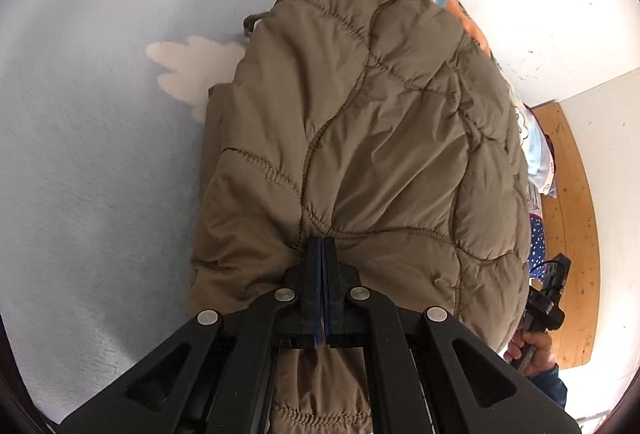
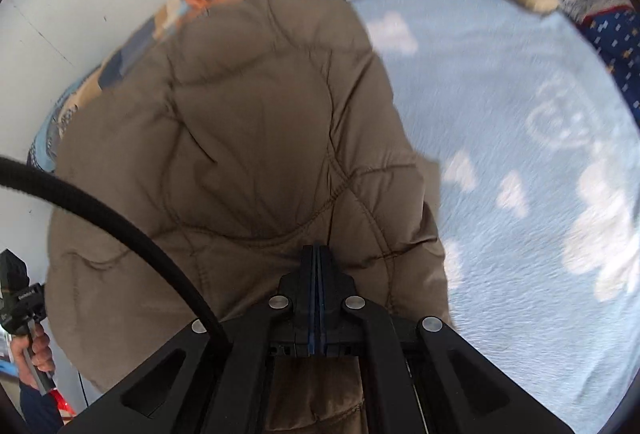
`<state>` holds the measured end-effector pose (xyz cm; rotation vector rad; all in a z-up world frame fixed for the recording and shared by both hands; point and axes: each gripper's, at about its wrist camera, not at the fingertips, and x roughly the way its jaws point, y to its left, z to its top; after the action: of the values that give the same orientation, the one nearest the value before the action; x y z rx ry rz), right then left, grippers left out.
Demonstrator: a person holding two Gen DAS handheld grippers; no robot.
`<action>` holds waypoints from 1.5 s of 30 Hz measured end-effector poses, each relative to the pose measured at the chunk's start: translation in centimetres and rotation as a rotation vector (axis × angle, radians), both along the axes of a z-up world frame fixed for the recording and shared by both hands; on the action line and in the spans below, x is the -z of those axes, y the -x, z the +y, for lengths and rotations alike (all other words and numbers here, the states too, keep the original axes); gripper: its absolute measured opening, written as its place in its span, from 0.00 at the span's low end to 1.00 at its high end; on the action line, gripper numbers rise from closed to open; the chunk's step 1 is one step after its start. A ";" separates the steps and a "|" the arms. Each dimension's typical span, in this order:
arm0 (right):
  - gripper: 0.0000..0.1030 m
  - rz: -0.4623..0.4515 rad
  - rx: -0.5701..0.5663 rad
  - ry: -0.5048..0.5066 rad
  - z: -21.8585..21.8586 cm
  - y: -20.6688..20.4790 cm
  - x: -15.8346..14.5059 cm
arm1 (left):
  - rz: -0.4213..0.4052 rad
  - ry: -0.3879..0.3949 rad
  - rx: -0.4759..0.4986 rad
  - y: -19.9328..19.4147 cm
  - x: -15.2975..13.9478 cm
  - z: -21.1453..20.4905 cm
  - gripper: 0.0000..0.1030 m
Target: Fold large clothes
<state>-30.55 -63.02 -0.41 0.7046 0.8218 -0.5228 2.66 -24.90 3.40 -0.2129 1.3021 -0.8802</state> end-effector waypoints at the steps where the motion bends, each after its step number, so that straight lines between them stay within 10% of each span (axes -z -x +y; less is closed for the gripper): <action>1: 0.00 0.005 -0.004 -0.013 -0.2 -0.2 0.5 | 0.000 -0.003 -0.002 -0.2 0.2 -0.2 0.03; 9: 0.00 0.071 0.000 -0.034 -0.7 -1.0 -0.4 | -0.013 0.094 -0.056 -0.6 -3.7 3.7 0.03; 17: 0.14 -0.201 0.043 0.092 5.5 7.7 -8.7 | -0.039 0.181 -0.112 -0.7 -6.9 7.8 0.13; 25: 0.14 -0.264 0.024 0.059 9.9 7.8 -7.8 | -0.085 0.012 0.009 2.8 -3.9 2.7 0.13; 37: 0.14 -0.104 -0.030 0.024 9.4 3.2 -2.6 | -0.083 -0.085 0.023 2.7 -1.2 1.1 0.13; 45: 0.14 -0.132 -0.026 0.032 9.8 3.7 -4.5 | -0.084 0.057 -0.019 2.2 -4.6 2.9 0.25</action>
<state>-34.23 -53.25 4.06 0.6906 0.6970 -0.4608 0.47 -21.97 7.97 -0.2306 1.1958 -0.9016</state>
